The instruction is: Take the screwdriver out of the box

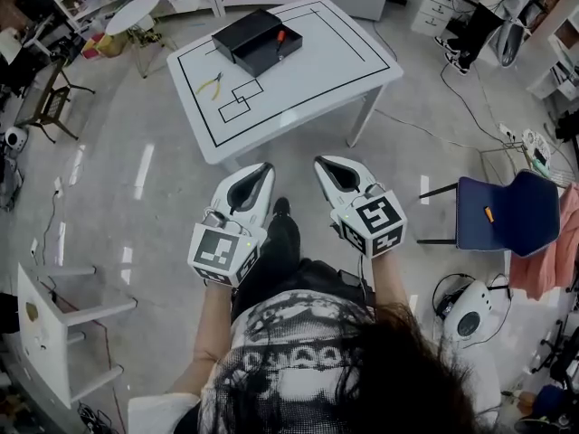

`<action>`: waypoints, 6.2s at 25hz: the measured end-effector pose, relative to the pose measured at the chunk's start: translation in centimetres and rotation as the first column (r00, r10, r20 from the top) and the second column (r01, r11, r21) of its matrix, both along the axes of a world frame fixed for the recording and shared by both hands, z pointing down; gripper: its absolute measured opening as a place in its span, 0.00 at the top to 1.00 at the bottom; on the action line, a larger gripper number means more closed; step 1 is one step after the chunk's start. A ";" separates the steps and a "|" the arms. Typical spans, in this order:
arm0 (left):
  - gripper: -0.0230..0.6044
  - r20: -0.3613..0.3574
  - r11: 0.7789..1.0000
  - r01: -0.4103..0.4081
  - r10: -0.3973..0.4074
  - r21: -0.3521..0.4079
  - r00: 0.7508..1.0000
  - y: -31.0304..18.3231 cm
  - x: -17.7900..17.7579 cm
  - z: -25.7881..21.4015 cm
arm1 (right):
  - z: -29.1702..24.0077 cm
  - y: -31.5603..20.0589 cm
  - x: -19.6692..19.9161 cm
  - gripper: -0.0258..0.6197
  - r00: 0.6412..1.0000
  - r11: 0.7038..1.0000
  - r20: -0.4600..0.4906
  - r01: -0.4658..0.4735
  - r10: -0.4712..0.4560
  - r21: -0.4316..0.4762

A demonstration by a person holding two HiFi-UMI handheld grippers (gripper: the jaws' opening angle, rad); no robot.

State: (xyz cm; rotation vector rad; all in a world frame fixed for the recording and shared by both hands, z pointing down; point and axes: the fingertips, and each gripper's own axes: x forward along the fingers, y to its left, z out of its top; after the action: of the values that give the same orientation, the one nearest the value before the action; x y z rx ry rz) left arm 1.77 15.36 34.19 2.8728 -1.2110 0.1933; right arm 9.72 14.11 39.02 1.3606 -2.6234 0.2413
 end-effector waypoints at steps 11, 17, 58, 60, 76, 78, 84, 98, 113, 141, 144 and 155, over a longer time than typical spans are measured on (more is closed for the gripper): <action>0.96 -0.028 1.000 -0.013 0.013 -0.020 1.000 -9.3 -0.5 1.4 | 1.6 -8.4 -0.3 0.96 1.000 0.999 -0.015 -0.019 0.018 -0.041; 0.96 -0.019 0.999 -0.036 0.036 -0.037 0.999 -17.1 -2.0 1.5 | 1.7 -16.3 -1.7 0.96 0.999 0.997 -0.004 -0.041 0.041 -0.067; 0.96 -0.090 0.987 -0.140 0.133 -0.080 0.987 -39.4 -7.6 3.6 | 6.3 -41.4 -6.4 0.96 0.985 0.966 -0.104 -0.158 0.139 -0.206; 0.96 -0.087 0.987 -0.138 0.131 -0.078 0.988 -39.5 -7.3 3.6 | 6.9 -42.6 -6.0 0.96 0.984 0.964 -0.116 -0.158 0.136 -0.215; 0.96 -0.083 0.994 -0.068 0.061 -0.083 0.995 -44.2 -6.8 3.9 | 16.5 -57.2 -3.1 0.83 0.959 0.884 -0.261 -0.218 0.114 -0.414; 0.96 -0.088 0.995 -0.054 0.046 -0.084 0.995 -45.0 -6.9 3.8 | 17.8 -59.2 -2.7 0.82 0.951 0.863 -0.287 -0.239 0.115 -0.446; 0.96 -0.085 0.996 -0.001 -0.006 -0.089 0.996 -47.4 -8.8 3.8 | 20.6 -64.3 -3.4 0.76 0.943 0.795 -0.314 -0.275 0.113 -0.541; 0.96 -0.049 0.994 0.062 -0.067 -0.090 0.997 -50.2 -10.4 3.8 | 26.1 -68.1 -2.1 0.68 0.880 0.580 -0.461 -0.436 0.114 -0.689; 0.96 -0.047 0.987 0.120 -0.125 -0.104 0.991 -51.1 -11.6 4.1 | 27.8 -68.4 -1.8 0.70 0.826 0.445 -0.561 -0.521 0.049 -0.728; 0.96 -0.041 0.983 0.144 -0.149 -0.113 0.988 -49.7 -12.4 4.4 | 24.5 -66.5 -2.9 0.81 0.950 0.445 -0.102 -0.231 0.295 -0.865; 0.96 -0.044 0.984 0.136 -0.142 -0.114 0.989 -49.4 -12.2 4.4 | 23.8 -66.0 -2.7 0.81 0.942 0.442 -0.048 -0.200 0.332 -0.874; 0.96 -0.042 0.991 0.093 -0.098 -0.101 0.994 -47.2 -11.3 4.1 | 19.0 -63.4 -3.6 0.81 0.965 0.585 0.064 -0.100 0.253 -0.805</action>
State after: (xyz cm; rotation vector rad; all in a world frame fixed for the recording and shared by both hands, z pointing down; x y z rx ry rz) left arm -9.57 -31.83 38.31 2.7128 -1.2884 0.1778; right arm 6.15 -49.33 58.01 1.2501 -1.9788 1.4321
